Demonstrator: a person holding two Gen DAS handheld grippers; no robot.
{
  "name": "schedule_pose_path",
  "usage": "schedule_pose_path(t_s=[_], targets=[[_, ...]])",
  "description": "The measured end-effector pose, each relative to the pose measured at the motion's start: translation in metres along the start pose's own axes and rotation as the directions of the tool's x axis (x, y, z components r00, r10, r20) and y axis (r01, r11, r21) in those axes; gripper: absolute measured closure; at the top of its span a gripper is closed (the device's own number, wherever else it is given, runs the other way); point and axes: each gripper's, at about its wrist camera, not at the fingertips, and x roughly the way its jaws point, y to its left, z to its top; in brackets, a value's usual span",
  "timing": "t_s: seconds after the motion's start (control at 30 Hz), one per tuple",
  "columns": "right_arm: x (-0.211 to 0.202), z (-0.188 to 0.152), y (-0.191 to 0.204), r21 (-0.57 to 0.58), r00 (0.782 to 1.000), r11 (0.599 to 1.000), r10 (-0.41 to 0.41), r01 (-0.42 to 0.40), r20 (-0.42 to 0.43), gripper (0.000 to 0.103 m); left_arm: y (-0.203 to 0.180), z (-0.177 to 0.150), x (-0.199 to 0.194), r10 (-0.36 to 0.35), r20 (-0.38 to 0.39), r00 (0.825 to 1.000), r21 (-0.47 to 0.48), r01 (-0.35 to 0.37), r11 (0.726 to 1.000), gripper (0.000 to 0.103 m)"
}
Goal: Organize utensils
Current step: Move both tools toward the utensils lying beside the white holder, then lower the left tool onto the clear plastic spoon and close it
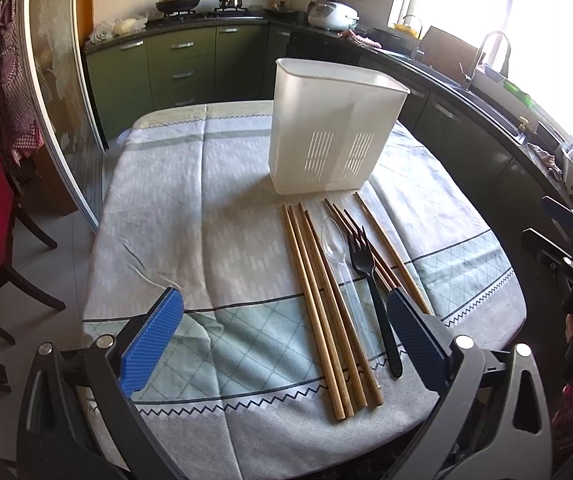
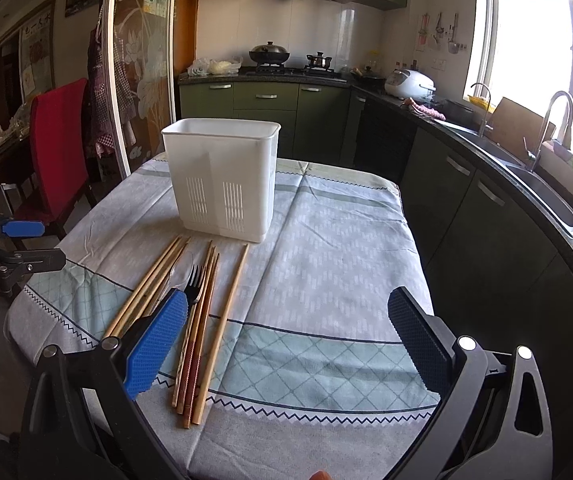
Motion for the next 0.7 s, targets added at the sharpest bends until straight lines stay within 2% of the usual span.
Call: schedule_pose_path(t_s=[0.07,0.17,0.3,0.53,0.7], targets=[[0.008,-0.001,-0.006,0.014,0.999,1.0,0.027,-0.026,-0.041,0.004,-0.005,0.004,0.01,0.003,-0.067,0.998,0.005,-0.002,1.0,0.006],[0.02,0.0,-0.012,0.021,0.994,0.998,0.058,-0.056,-0.098,0.004,-0.016,0.012,0.026,-0.033,-0.146,0.989,0.01,0.034,0.999,0.008],[0.032,0.002,-0.022,0.064,0.98,0.993,0.109,-0.099,-0.166,0.004,-0.027,0.021,0.051,-0.083,-0.252,0.964,-0.029,0.079,0.996,0.023],[0.043,-0.001,-0.035,0.101,0.967,0.99,0.121,-0.1,-0.225,0.004,-0.047,0.028,0.092,-0.145,-0.357,0.923,-0.085,0.122,0.989,0.044],[0.044,-0.006,-0.043,0.124,0.963,0.987,0.128,-0.101,-0.238,0.004,-0.057,0.033,0.111,-0.164,-0.375,0.912,-0.107,0.134,0.985,0.064]])
